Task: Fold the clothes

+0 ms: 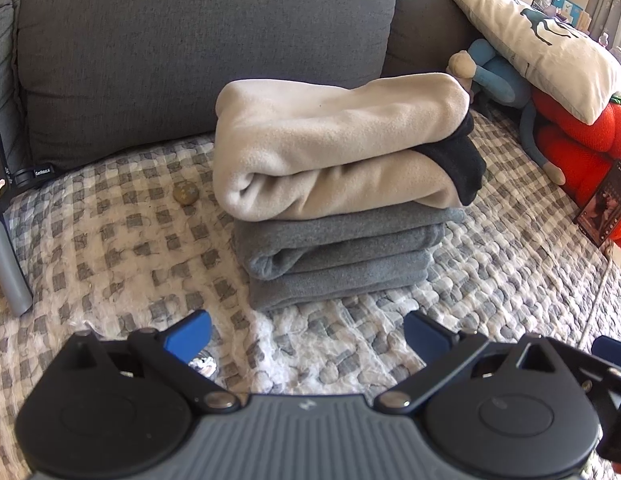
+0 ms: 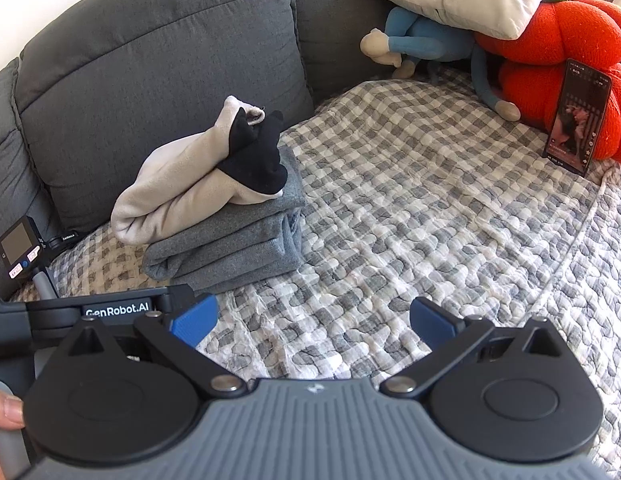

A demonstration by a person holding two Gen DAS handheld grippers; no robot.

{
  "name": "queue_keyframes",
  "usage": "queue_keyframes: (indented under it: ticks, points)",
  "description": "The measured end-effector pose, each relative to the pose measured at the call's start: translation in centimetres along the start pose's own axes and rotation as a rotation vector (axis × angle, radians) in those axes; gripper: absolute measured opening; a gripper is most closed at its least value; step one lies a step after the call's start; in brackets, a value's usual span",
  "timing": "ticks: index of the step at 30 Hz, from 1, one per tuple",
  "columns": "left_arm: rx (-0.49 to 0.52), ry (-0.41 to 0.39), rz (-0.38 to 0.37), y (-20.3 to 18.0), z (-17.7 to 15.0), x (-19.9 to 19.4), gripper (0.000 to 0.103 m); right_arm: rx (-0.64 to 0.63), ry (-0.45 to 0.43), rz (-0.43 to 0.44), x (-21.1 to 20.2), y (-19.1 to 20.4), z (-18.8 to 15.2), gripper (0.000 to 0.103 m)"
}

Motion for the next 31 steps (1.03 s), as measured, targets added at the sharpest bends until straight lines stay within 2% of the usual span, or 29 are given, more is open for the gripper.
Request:
queue_keyframes:
  ticks: [31]
  points:
    - [-0.019,0.018,0.018,0.52,-0.09,0.79,0.102,0.0,0.019,0.022,0.62,0.19,-0.05,0.103]
Point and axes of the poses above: each gripper's, at about its wrist camera, not at the fingertips, and x roughly the way its jaws point, y to its left, z to its top, the point moved 4 cm from there along x, roughly the way its jaws point, and after that the axes turned 4 degrees about y, right-handed, at the moved point
